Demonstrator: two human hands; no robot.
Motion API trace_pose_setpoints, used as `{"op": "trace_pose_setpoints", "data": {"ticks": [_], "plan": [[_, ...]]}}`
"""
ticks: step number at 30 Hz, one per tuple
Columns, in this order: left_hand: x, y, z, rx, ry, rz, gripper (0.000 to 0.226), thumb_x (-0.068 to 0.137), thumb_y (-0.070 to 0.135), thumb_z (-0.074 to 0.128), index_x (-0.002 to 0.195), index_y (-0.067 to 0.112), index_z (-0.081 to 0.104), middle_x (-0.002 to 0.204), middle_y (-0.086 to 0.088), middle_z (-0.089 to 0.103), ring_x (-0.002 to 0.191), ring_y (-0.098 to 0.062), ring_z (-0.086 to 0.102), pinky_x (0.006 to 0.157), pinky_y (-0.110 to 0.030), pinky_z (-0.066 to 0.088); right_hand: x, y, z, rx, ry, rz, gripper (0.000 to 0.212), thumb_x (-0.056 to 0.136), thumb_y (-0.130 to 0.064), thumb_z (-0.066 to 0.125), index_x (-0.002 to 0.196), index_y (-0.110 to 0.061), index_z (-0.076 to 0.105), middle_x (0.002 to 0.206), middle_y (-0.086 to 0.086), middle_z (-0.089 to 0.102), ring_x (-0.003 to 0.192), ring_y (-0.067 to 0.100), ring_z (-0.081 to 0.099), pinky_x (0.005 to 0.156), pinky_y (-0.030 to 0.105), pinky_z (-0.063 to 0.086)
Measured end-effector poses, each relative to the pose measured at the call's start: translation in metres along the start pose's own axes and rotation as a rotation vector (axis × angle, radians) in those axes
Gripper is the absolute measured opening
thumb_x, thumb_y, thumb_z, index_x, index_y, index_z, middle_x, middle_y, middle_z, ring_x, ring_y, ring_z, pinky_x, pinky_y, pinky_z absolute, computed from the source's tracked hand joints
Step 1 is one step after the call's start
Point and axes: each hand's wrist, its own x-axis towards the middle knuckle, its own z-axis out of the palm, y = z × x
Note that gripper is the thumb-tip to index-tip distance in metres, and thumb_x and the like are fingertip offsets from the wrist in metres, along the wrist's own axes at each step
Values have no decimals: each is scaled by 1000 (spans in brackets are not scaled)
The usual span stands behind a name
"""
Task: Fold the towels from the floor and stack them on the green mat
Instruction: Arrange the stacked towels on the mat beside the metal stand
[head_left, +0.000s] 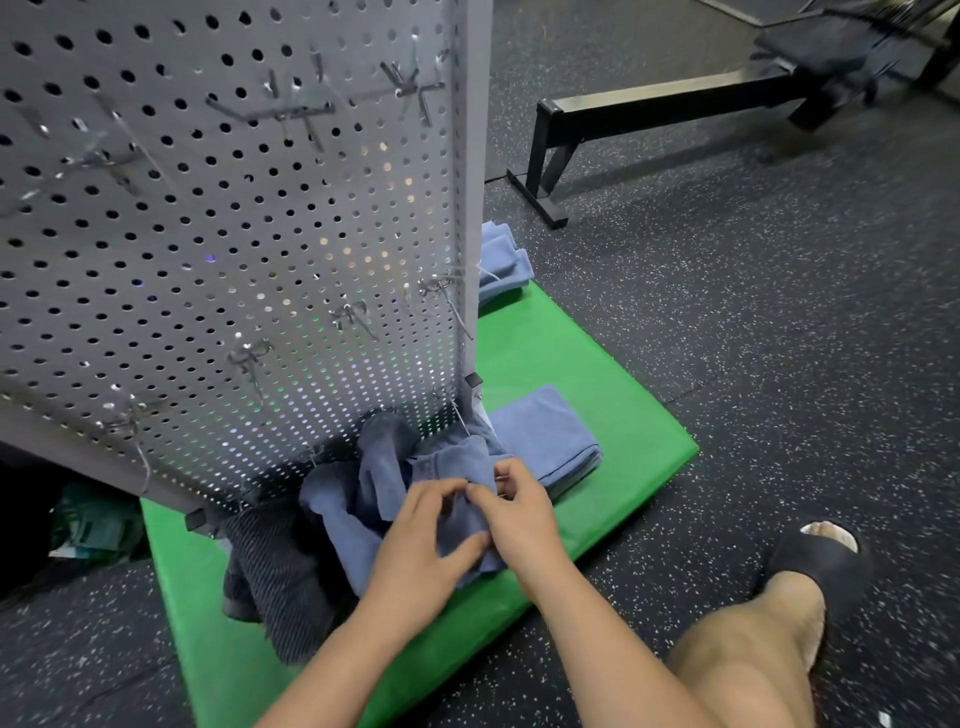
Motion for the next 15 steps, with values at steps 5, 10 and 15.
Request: {"op": "trace_pose_setpoints", "data": {"ticks": [5, 10, 15], "plan": [[-1, 5, 1, -217, 78, -168, 57, 83, 33, 92, 131, 37, 61, 125, 23, 69, 112, 2, 69, 93, -27, 60, -9, -17, -9, 345, -140, 132, 14, 102, -11, 65, 102, -18, 77, 97, 4, 79, 86, 18, 70, 68, 26, 56], [8, 6, -4, -418, 173, -288, 39, 92, -4, 72, 117, 26, 67, 109, 7, 80, 103, -15, 78, 94, -36, 63, -20, -24, -11, 230, -217, 8, 39, 97, 3, 67, 128, -21, 74, 119, -3, 79, 101, 10, 75, 86, 33, 64], [13, 9, -14, -608, 244, -349, 31, 97, -10, 64, 116, 14, 69, 108, -9, 80, 103, -26, 77, 85, -29, 63, -25, -25, -11, -55, -196, -170, 47, 89, -16, 82, 131, -35, 71, 128, -21, 71, 109, 0, 66, 93, 13, 50]]}}
